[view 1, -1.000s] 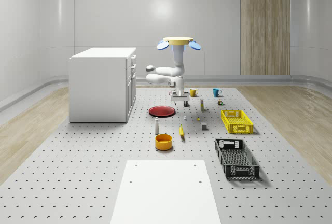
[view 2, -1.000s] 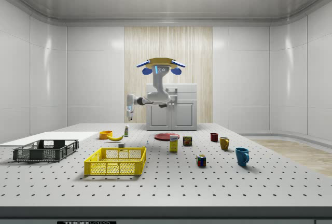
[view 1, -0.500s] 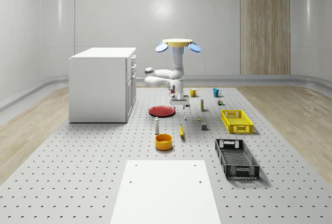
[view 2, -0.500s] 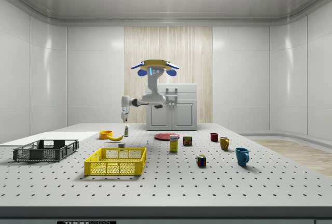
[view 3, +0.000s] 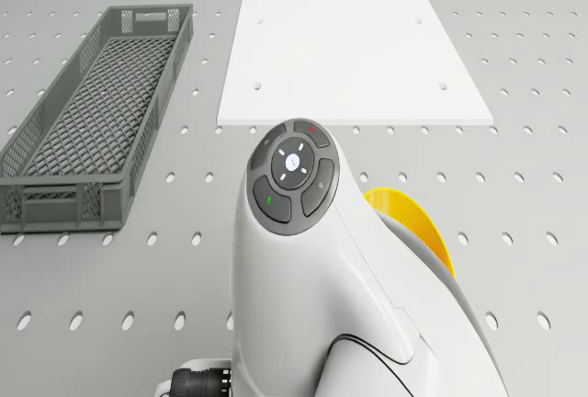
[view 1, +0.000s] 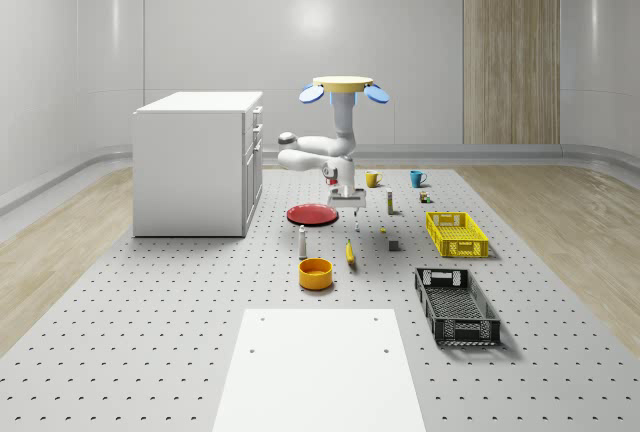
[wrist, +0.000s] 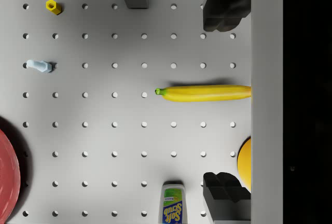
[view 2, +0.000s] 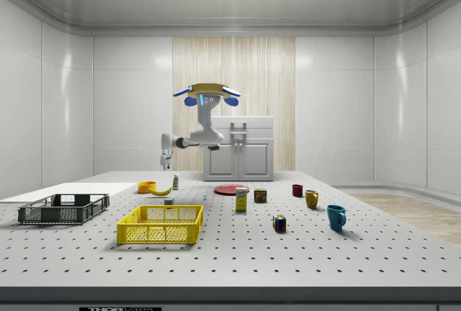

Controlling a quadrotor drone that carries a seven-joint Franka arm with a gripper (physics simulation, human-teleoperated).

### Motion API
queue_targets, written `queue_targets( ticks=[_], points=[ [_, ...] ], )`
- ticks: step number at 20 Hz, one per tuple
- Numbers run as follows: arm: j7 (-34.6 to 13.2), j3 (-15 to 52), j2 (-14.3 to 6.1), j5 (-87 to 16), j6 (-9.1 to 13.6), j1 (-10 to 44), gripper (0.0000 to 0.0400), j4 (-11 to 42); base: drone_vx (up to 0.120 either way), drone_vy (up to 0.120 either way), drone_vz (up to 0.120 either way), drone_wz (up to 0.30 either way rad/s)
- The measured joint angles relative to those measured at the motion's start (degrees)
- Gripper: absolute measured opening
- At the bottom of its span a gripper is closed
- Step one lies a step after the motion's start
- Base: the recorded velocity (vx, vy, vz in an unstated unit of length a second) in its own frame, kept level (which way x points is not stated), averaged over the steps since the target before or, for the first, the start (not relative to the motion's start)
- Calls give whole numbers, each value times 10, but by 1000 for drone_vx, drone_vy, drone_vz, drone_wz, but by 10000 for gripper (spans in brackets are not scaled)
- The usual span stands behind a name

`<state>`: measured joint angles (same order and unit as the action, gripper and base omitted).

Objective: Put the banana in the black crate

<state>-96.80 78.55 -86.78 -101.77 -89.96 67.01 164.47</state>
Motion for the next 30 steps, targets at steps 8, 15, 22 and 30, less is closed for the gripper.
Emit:
queue_targets(
  ticks=[8,15,22,30],
  points=[
    [-1,1,-5,2,-5,1,400,0,120,0,-60,0],
    [-2,1,-9,4,-9,2,400,0,120,0,0,0],
    [-2,2,-13,5,-12,3,400,-1,120,0,0,0],
    [-3,2,-16,7,-15,3,400,-1,-60,0,0,0]
  ],
)
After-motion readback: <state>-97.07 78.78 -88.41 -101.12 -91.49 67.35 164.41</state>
